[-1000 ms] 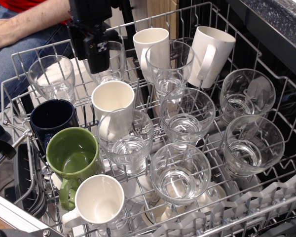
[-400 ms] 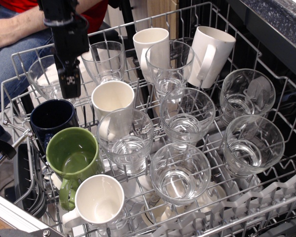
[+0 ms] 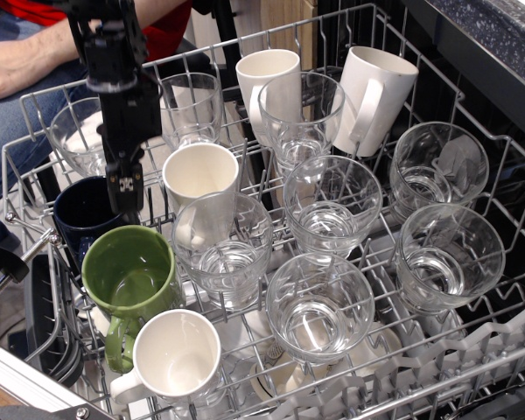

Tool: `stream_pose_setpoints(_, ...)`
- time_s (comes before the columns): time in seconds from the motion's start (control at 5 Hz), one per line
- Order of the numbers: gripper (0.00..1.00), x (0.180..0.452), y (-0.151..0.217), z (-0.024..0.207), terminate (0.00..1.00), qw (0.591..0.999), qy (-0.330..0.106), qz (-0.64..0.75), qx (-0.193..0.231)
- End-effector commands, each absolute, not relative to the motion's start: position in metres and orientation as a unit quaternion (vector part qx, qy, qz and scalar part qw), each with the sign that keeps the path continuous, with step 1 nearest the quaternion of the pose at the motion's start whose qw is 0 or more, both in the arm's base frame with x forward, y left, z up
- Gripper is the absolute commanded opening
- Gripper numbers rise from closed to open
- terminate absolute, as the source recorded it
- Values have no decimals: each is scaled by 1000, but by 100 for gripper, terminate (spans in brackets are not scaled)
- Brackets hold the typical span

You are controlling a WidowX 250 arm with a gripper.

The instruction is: Pick up green mug

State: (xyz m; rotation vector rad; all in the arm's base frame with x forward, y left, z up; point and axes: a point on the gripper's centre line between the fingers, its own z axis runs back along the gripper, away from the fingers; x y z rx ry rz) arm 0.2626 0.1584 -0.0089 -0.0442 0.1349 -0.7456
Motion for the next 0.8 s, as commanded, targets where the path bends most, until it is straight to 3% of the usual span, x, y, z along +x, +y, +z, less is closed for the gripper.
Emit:
stream_pose_setpoints(0.0,100,255,162,-27,0,924,40,-381,0)
stream_pose_setpoints(0.2,100,263,165,-40,0,929,1,-370,8)
stream_pose_setpoints(0.6,100,258,165,-62,0,929,-13,-370,16)
